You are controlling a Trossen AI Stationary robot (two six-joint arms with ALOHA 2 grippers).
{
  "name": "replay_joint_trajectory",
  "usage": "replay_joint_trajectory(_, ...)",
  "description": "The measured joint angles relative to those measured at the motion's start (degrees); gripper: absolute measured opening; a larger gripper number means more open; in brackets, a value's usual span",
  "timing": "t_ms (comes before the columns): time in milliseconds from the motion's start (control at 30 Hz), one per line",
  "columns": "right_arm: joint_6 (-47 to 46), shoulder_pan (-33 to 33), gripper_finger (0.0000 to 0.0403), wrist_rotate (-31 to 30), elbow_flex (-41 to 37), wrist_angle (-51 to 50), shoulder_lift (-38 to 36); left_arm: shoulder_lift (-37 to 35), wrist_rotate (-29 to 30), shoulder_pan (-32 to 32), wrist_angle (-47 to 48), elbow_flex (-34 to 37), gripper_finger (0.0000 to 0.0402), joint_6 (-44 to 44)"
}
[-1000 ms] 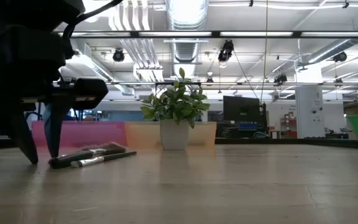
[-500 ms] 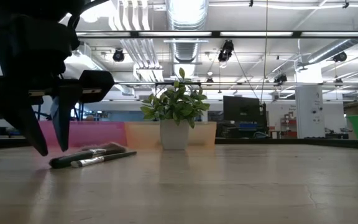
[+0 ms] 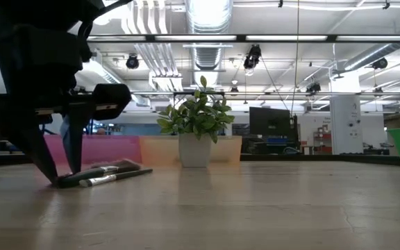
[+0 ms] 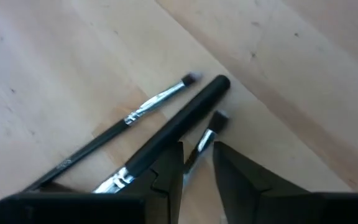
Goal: Pick & Place Paint Supplies
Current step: Put the left silver eyeshadow brush into the orange bin
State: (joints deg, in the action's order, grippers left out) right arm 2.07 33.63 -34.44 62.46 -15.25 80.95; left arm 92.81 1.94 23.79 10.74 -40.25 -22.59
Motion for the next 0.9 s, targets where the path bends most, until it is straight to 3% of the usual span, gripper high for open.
replay_joint_trajectory(433,-0.2,0.0,0.0022,0.0,0.0,-0.4,0.0,2.0,-0.1,-0.2,-0.9,-0.2,0.0093,3.7)
replay_joint_trajectory(667,-0.2,0.0,0.0022,0.0,0.0,-0.4,0.0,2.0,-1.2,-0.2,-0.6,-0.1,0.0018,5.6)
replay_joint_trajectory(900,-0.2,0.0,0.0022,0.0,0.0,-0.4,0.0,2.0,-1.3,-0.2,-0.5,-0.2,0.0007,9.1)
